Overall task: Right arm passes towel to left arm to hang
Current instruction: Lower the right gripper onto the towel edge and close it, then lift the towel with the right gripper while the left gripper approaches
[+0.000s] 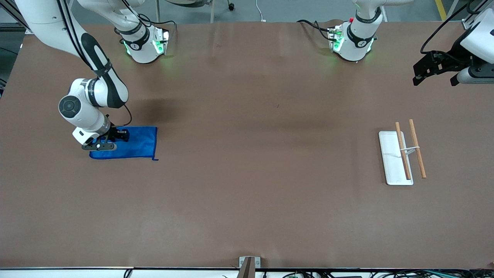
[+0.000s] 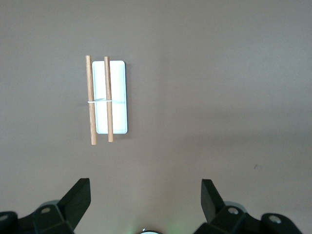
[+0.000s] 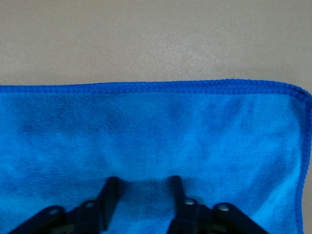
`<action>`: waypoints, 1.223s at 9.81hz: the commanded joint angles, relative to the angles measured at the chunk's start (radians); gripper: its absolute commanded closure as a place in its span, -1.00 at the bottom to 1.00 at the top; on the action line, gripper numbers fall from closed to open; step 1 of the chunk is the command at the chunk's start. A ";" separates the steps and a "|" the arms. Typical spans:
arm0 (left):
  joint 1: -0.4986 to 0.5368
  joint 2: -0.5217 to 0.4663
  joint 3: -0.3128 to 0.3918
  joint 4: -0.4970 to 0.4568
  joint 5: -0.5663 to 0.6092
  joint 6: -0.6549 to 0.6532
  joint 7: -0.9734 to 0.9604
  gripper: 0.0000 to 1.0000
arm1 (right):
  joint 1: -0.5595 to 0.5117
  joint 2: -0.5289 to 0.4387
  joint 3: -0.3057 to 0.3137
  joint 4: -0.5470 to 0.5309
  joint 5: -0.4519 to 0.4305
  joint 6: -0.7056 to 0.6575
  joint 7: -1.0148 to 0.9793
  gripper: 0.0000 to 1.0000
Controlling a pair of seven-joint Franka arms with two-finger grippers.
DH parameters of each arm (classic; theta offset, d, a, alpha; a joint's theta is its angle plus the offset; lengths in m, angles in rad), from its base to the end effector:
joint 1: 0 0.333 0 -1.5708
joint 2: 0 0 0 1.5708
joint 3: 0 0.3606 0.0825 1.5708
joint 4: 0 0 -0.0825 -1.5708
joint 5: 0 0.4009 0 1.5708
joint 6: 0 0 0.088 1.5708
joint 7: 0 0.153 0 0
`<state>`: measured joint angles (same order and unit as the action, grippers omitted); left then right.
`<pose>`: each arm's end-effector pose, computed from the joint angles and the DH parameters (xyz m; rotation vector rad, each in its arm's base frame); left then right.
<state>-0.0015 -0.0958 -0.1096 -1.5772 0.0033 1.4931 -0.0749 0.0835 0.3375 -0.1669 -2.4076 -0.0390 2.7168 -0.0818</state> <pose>0.5260 -0.0614 0.6655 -3.1284 0.0555 -0.0193 0.5105 -0.0471 0.1550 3.0720 0.0656 -0.0467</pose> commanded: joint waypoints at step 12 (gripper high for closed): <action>-0.006 0.074 -0.004 -0.021 -0.233 0.019 0.017 -1.00 | 0.212 -0.288 0.027 0.370 0.443 -0.654 0.013 1.00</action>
<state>-0.0059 -0.0782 -0.1119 -1.5800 -0.1633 1.4931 -0.0748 0.2592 0.0417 -0.1341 -2.0772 0.3175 2.0877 -0.0754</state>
